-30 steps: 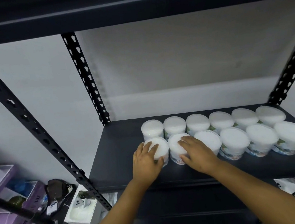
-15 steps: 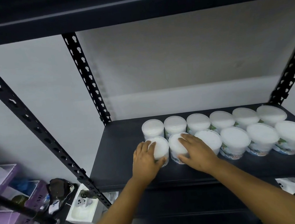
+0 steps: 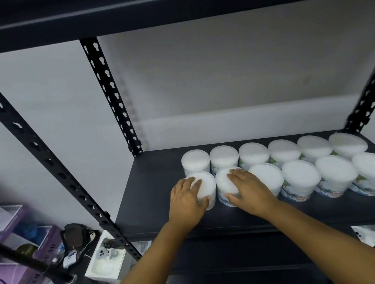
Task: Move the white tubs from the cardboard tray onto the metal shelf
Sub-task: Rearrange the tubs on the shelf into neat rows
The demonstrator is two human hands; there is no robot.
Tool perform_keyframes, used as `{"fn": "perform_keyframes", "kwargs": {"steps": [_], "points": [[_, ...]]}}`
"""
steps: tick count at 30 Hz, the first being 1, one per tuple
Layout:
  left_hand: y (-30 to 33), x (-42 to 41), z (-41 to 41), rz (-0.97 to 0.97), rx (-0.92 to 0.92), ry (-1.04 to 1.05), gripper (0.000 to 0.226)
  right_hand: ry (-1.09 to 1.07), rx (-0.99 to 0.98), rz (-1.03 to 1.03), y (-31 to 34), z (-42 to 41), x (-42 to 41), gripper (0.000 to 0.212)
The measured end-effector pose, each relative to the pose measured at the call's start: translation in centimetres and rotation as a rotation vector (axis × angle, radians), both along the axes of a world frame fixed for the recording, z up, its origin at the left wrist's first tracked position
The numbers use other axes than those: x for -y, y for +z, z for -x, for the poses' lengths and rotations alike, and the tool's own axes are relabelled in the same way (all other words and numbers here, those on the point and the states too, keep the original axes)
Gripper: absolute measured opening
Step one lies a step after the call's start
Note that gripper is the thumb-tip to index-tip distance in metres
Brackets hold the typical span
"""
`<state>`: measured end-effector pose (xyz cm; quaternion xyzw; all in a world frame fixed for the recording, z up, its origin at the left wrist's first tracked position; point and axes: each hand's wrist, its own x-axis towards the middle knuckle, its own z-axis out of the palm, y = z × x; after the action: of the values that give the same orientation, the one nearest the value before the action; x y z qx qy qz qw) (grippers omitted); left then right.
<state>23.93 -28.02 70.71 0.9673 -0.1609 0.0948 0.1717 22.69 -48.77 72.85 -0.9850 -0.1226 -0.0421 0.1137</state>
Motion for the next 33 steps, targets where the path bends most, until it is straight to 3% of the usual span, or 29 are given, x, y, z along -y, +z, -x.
{"fn": "perform_keyframes", "kwargs": {"steps": [33], "points": [[0.8,-0.6,-0.2,-0.037,-0.020,-0.024,0.057,-0.024,0.032,0.007,-0.2,0.3,-0.3,0.065]]}}
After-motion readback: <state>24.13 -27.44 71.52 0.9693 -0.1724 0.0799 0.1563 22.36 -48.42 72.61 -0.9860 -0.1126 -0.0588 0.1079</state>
